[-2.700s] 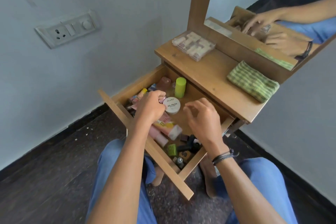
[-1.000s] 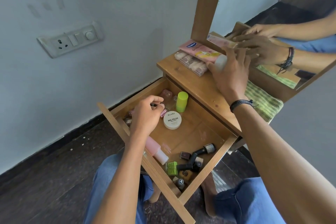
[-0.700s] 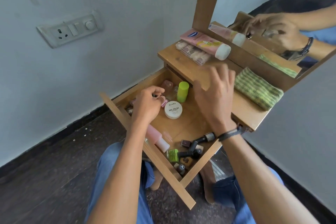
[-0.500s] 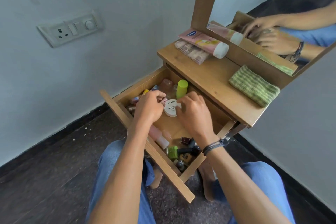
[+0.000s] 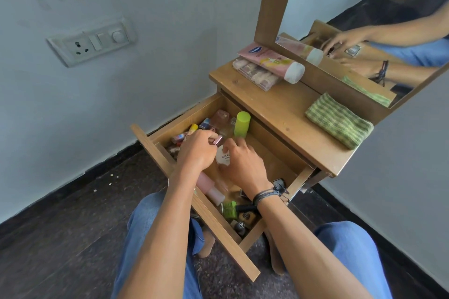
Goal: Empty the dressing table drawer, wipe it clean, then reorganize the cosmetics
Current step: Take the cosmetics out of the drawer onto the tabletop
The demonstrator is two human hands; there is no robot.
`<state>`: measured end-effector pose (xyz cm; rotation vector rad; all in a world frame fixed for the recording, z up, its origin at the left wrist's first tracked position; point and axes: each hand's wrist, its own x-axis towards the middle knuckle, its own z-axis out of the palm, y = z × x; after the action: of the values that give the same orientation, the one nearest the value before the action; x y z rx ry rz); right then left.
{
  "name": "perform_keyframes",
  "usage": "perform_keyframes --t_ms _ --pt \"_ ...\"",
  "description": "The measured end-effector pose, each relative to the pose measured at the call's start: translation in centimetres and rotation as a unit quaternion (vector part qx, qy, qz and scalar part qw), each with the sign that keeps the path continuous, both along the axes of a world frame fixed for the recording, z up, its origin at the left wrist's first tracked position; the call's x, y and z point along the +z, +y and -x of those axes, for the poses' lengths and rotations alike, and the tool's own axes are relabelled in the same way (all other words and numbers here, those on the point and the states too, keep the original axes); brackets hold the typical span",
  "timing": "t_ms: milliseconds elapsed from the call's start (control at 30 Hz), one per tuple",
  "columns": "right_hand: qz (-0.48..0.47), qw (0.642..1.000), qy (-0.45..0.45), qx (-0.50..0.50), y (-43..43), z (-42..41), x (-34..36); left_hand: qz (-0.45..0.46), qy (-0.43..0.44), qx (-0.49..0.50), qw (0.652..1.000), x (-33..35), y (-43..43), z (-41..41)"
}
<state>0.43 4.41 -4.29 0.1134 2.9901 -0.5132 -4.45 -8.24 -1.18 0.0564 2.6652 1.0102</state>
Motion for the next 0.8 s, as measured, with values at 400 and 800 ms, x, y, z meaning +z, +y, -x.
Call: perform_keyframes --t_ms 400,800 --pt "0.167 0.968 0.154 -0.108 2.1 -2.8 2.9 -0.292 -0.183 0.067 0.936 2.0 0.5 -1.0" --pt "0.215 0.949 0.198 -0.118 2.6 -3.4 2.8 -0.373 -0.197 0.076 0.904 2.1 1.0 -1.1"
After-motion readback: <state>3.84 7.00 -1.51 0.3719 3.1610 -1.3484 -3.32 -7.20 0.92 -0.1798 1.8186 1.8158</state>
